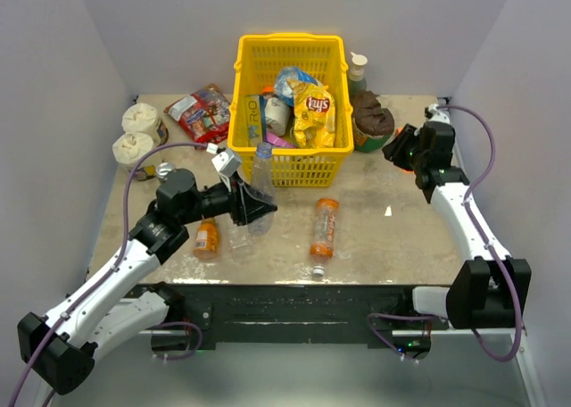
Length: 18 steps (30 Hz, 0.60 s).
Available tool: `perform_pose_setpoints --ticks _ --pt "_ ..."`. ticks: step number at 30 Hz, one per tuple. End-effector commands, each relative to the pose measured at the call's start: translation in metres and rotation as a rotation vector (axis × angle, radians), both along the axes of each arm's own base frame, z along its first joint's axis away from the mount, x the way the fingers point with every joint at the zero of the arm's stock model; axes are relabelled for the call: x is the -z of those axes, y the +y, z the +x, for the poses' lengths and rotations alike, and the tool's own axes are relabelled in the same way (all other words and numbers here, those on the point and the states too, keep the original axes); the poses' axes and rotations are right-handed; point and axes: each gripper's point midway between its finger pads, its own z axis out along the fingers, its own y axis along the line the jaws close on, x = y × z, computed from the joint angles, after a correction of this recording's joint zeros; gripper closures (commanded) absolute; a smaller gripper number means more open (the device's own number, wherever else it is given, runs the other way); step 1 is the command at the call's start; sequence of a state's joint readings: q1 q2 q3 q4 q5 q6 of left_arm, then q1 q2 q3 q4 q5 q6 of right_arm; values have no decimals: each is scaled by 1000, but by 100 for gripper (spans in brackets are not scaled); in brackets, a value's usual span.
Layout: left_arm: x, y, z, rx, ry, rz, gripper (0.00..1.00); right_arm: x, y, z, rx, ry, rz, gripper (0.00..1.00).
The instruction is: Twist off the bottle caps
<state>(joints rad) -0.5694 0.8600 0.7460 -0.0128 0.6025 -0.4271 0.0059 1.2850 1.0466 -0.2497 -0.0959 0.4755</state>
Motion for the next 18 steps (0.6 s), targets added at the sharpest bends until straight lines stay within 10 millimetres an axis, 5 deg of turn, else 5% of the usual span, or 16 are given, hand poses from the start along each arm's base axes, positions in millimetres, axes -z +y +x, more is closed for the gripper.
perform_pose_setpoints --ticks 1,11,18 --pt "-16 0 15 -53 -25 -23 71 13 -38 1 157 -106 -146 83" --pt "-15 -6 34 -88 -10 -23 70 94 -45 12 175 49 -188 82" --pt "-14 -9 46 -104 -5 -9 71 126 -52 35 185 130 -233 80"
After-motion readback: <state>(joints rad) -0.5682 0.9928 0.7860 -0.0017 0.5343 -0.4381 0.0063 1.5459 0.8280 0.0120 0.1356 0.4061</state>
